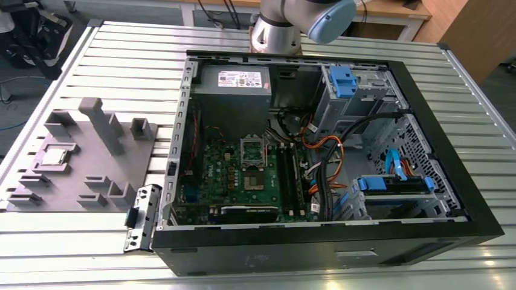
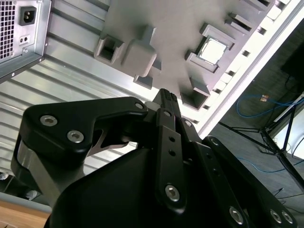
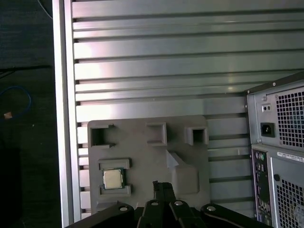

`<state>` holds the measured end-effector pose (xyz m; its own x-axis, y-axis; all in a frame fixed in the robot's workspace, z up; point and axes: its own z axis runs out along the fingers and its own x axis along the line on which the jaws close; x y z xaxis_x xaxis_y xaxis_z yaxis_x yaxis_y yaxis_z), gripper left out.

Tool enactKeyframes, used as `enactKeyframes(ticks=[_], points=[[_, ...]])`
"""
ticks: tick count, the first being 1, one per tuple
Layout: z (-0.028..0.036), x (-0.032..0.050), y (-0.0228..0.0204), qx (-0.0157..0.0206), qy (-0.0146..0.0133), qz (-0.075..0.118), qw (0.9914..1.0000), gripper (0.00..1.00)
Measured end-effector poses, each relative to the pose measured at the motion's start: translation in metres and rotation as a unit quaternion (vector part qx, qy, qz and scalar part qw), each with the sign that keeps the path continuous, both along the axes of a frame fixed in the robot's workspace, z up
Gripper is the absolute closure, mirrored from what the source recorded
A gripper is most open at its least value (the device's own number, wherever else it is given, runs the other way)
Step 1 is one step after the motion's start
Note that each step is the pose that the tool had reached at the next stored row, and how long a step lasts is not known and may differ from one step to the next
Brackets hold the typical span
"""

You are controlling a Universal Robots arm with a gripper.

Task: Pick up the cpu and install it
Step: 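Reach for the cpu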

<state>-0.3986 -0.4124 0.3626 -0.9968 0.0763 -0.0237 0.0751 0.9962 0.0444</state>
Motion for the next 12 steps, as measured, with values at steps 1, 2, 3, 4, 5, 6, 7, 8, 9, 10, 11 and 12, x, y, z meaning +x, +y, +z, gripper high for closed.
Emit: enactKeyframes(ticks=[1,2,3,4,5,6,7,8,9,10,11,12], points=[[-0.0005,-0.0010,-0.0008,0.0000,-0.0001,0.000,1.00000,0.89],[-0.0009,-0.0019,-0.0016,0.0000,-0.0001,0.000,1.00000,0.89],[-0.0012,-0.0028,-0.0022,0.0000,0.0000,0.000,1.00000,0.89],[-0.0017,-0.0041,-0.0026,0.0000,-0.0001,0.000,1.00000,0.89],[-0.0020,-0.0053,-0.0029,0.0000,0.0000,0.000,1.00000,0.89],[-0.0025,-0.0066,-0.0033,0.0000,-0.0001,0.000,1.00000,0.89],[-0.0030,-0.0079,-0.0036,0.0001,0.0000,0.000,1.00000,0.89],[-0.0035,-0.0092,-0.0038,0.0000,0.0000,0.000,1.00000,0.89],[-0.0040,-0.0107,-0.0039,0.0000,0.0000,0.000,1.00000,0.89],[-0.0045,-0.0124,-0.0040,0.0000,0.0000,0.000,1.00000,0.89],[-0.0052,-0.0142,-0.0042,0.0000,0.0000,0.000,1.00000,0.89],[-0.0060,-0.0161,-0.0043,0.0000,0.0000,0.000,1.00000,0.89]])
